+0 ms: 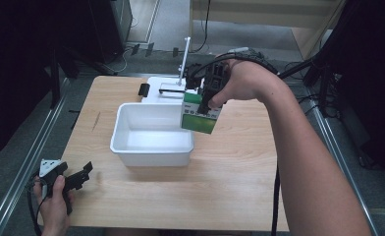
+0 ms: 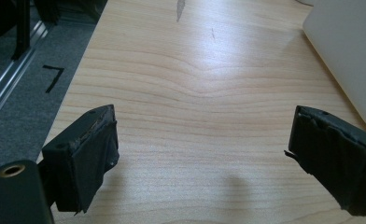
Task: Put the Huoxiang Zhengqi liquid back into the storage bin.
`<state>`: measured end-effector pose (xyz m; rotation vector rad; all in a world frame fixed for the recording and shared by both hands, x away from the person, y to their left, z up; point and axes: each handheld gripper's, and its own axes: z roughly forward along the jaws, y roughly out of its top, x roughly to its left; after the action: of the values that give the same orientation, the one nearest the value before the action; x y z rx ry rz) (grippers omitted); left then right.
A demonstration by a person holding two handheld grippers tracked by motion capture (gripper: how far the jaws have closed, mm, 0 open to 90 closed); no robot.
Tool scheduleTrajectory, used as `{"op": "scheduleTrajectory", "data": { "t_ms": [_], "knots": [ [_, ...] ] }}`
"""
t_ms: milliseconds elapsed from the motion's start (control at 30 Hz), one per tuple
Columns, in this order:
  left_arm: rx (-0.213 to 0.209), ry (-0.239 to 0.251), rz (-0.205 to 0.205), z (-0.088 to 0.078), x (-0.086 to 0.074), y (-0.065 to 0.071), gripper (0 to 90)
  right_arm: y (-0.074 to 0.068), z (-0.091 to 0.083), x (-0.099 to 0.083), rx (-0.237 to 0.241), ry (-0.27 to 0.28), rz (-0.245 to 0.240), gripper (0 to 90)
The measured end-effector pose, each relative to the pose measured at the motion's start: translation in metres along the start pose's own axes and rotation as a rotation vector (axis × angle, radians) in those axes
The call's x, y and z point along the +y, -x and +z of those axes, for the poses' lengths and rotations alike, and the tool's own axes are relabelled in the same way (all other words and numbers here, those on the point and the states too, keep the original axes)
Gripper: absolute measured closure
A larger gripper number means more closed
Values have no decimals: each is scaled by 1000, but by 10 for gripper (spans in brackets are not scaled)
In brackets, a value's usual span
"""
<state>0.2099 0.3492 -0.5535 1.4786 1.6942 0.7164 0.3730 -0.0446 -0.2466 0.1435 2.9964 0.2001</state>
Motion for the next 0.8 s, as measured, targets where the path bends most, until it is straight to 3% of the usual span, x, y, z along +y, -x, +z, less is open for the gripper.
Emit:
{"op": "scheduleTrajectory", "data": {
  "t_ms": [233, 800],
  "knots": [
    [-1, -1, -6, 0, 0, 0, 91, 0, -1, 14, -7, 5, -31, 646],
    [-5, -2, -8, 1, 0, 0, 91, 3, 21, 43, -4, 14, -89, 646]
  ]
}}
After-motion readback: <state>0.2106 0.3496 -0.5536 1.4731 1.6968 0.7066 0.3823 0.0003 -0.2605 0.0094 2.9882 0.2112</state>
